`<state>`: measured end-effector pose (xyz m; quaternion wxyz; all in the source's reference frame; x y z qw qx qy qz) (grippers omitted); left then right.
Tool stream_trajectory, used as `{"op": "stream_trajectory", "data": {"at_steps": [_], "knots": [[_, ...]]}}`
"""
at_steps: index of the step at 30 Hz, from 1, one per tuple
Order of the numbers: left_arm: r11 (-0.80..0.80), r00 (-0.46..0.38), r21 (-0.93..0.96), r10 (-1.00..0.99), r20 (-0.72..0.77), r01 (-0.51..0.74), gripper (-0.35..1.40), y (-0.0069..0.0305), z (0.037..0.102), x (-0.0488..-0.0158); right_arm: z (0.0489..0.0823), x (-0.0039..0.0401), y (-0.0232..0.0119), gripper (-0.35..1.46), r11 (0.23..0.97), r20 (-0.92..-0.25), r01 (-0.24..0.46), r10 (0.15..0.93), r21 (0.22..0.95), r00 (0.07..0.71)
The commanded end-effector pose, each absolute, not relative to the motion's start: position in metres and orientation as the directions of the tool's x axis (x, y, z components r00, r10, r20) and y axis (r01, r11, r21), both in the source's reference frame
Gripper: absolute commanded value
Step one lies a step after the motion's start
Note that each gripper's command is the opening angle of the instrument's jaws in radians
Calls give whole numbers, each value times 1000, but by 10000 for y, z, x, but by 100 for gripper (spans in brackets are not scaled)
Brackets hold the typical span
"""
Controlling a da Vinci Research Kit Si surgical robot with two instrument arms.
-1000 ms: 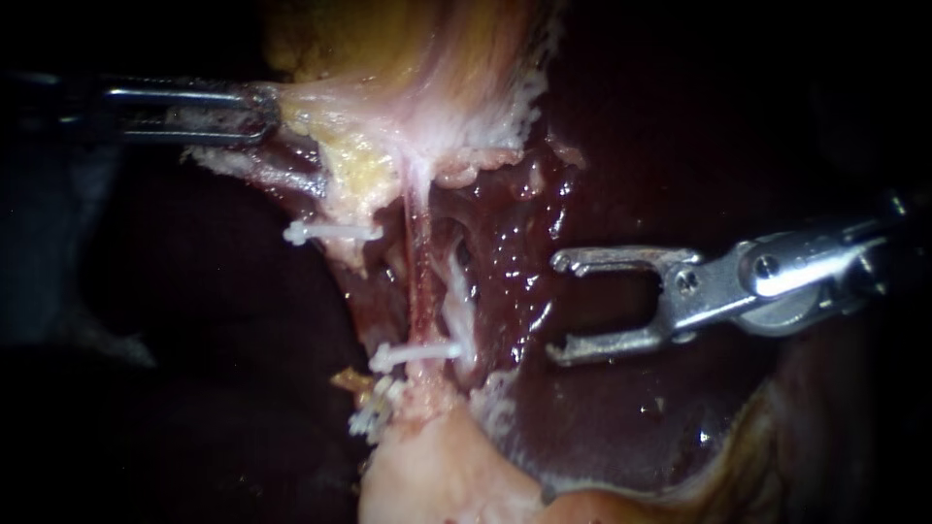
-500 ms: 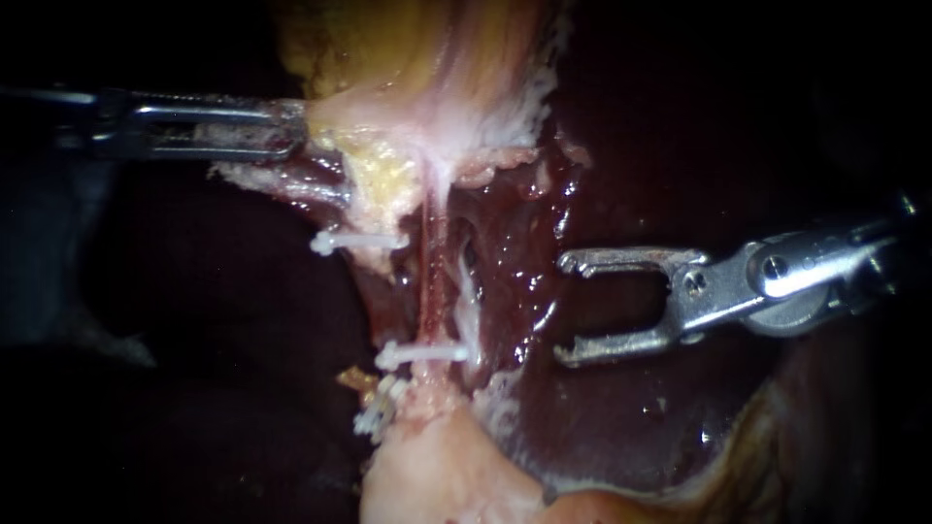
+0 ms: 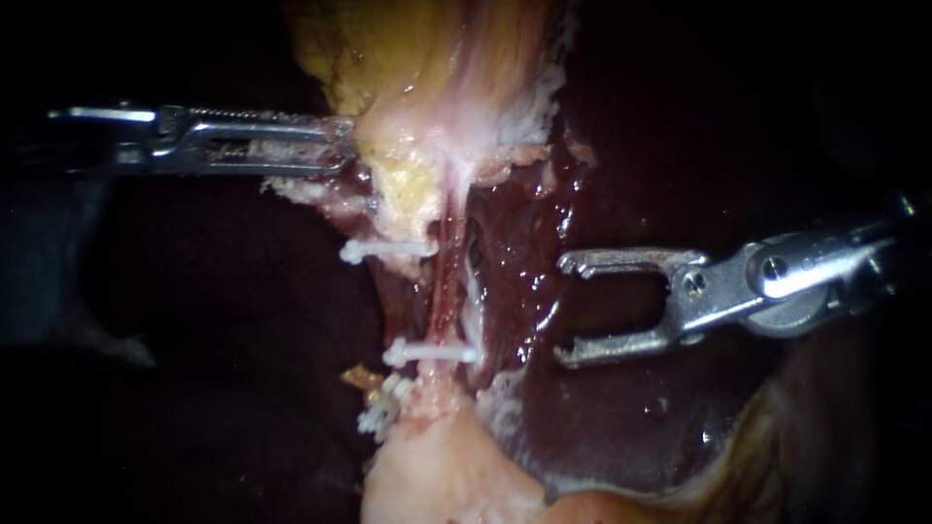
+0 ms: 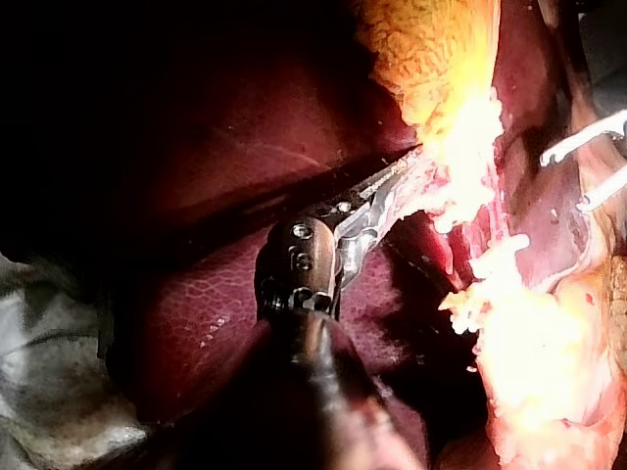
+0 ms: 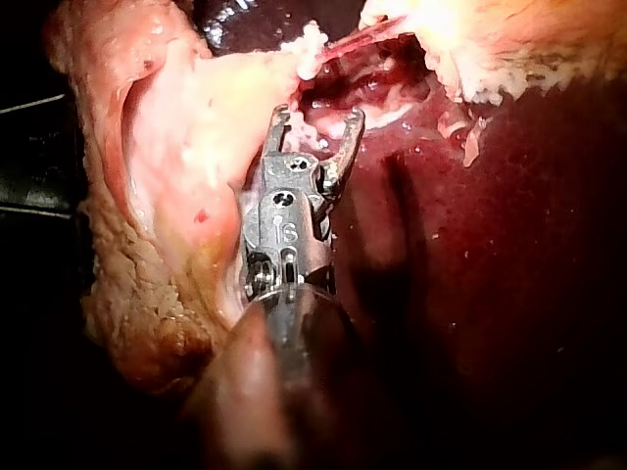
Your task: Going back first clip right tube
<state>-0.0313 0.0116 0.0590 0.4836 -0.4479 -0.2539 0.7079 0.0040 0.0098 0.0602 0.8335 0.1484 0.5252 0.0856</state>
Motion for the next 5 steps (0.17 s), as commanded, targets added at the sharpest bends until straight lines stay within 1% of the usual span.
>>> {"op": "stream_trajectory", "data": {"at_steps": [1, 5], "knots": [[-403, -132, -794, 912, -388, -455, -35, 116, 590, -312, 602, 40, 98, 50, 941, -850, 13, 299, 338, 433], [-404, -133, -794, 912, -388, -454, -35, 117, 591, -311, 602, 40, 98, 50, 941, -851, 16, 299, 339, 433]]}}
